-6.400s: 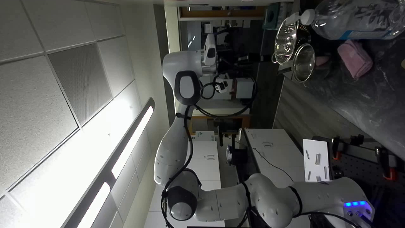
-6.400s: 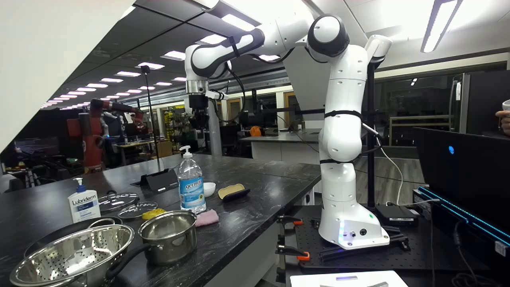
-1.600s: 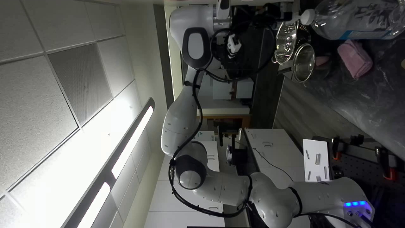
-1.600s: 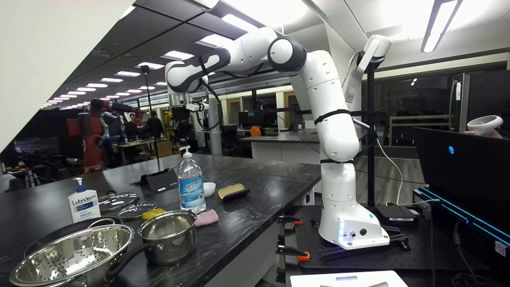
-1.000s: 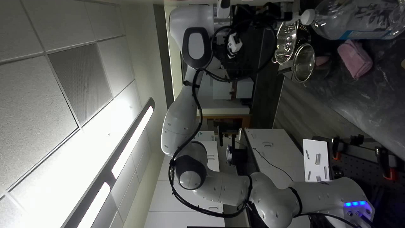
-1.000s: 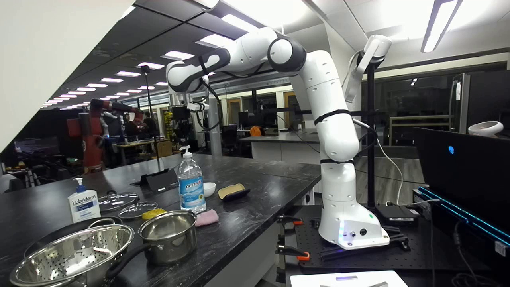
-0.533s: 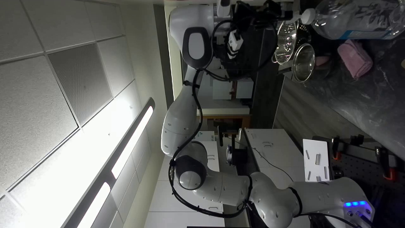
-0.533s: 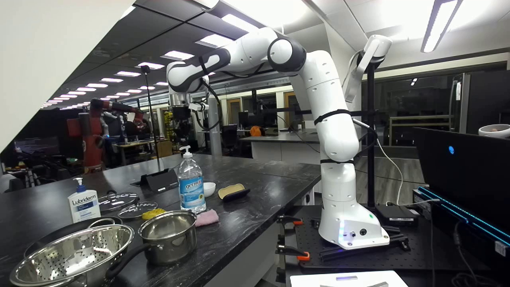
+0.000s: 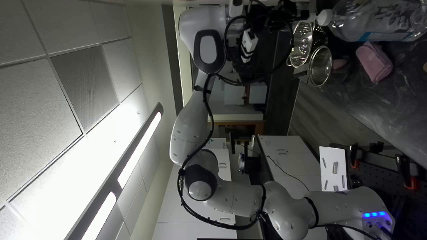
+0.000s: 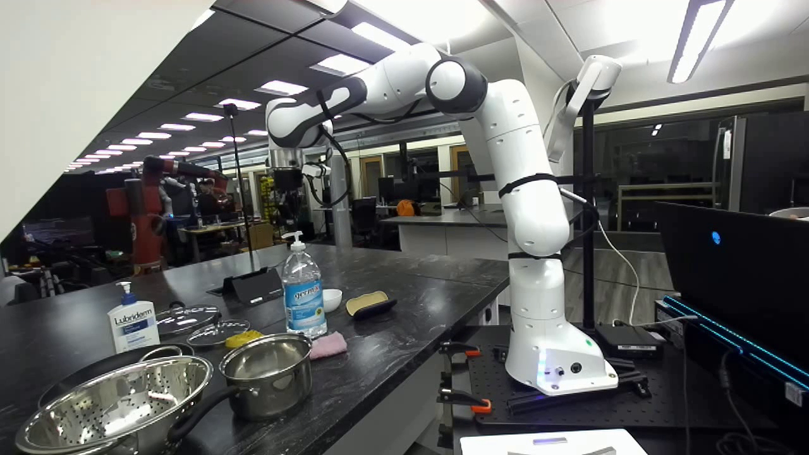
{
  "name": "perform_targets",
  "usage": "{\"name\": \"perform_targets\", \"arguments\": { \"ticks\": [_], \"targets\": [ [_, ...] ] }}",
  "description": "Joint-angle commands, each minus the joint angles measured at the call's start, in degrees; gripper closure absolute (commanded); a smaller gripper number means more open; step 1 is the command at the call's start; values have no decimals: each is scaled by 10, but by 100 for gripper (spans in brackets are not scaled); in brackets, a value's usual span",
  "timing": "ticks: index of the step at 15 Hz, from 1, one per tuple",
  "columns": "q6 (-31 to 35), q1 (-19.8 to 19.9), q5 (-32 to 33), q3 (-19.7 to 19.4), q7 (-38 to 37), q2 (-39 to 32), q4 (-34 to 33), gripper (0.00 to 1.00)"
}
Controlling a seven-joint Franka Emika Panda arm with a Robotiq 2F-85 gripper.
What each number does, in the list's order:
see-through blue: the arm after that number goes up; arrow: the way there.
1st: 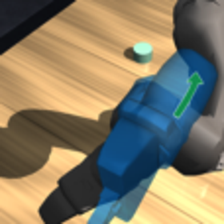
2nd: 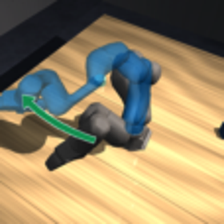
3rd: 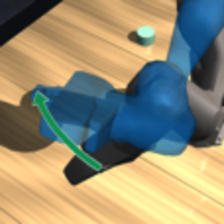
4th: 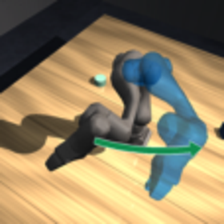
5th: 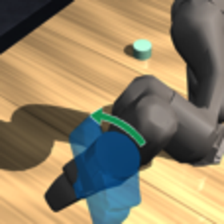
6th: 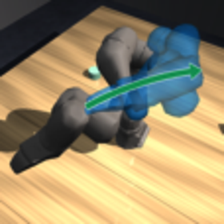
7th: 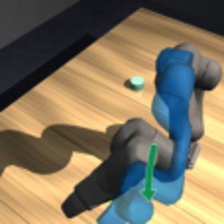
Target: Push the white pump of the clear bottle
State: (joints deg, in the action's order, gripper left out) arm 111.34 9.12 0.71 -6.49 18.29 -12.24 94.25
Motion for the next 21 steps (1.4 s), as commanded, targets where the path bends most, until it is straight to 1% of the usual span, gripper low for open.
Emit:
{"name": "perform_targets", "arguments": {
  "ticks": [1, 13, 21],
  "targets": [
    [33, 8, -8, 3, 28, 11, 44, 100],
    [92, 8, -20, 0, 56, 41, 113, 100],
    [119, 16, -56, -3, 92, 51, 144, 100]
  ]
}}
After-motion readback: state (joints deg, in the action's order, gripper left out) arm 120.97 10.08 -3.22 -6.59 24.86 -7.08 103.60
